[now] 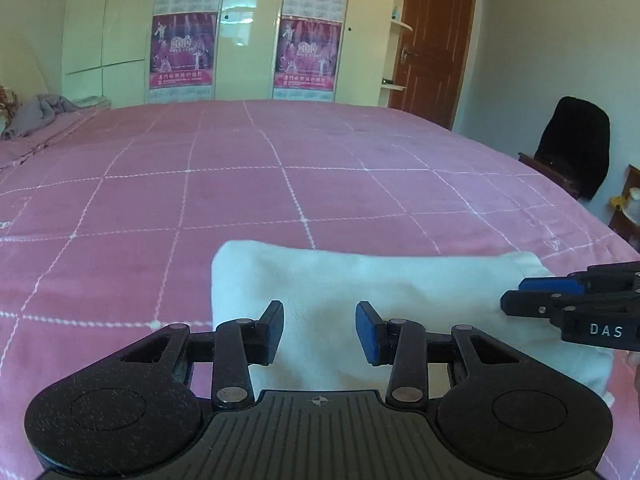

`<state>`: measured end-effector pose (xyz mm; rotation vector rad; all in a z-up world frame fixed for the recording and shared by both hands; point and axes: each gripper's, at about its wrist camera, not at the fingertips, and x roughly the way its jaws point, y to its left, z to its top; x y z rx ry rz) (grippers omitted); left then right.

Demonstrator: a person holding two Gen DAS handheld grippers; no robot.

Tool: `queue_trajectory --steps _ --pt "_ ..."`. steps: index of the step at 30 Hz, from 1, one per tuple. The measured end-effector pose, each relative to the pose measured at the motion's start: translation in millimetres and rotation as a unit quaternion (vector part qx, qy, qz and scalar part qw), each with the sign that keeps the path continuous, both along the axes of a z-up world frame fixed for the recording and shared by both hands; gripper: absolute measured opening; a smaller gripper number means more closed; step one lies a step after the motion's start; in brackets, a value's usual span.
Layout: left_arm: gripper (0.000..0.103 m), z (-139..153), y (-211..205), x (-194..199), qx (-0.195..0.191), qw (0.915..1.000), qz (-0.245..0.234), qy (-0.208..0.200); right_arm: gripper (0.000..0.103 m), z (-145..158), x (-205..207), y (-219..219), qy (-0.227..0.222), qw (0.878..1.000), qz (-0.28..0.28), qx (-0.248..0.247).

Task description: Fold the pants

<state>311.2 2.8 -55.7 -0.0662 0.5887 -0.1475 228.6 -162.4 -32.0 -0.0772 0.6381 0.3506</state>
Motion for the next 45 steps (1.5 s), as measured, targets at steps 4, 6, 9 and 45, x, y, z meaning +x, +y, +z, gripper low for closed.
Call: queue_trajectory --steps 4,6,9,45 --pt "0.040 -20.0 7.9 48.4 0.012 0.9989 -0.003 0.045 0.025 7.2 38.3 12.2 0.013 1.000 -0.009 -0.021" --pt "0.040 -36.2 11.4 61.3 0.009 0.9973 -0.013 0.072 0.025 -2.2 62.8 18.6 0.042 0.998 -0.012 -0.054" --pt "0.041 -26.2 14.2 54.2 0.001 0.9989 -0.012 0.044 0.025 -11.5 75.5 27.1 0.065 0.994 -0.006 -0.084" --pt "0.079 -11.3 82.3 -89.7 -0.092 0.9952 0.022 0.025 0.082 23.7 -69.0 -76.1 -0.015 0.997 -0.013 0.070"
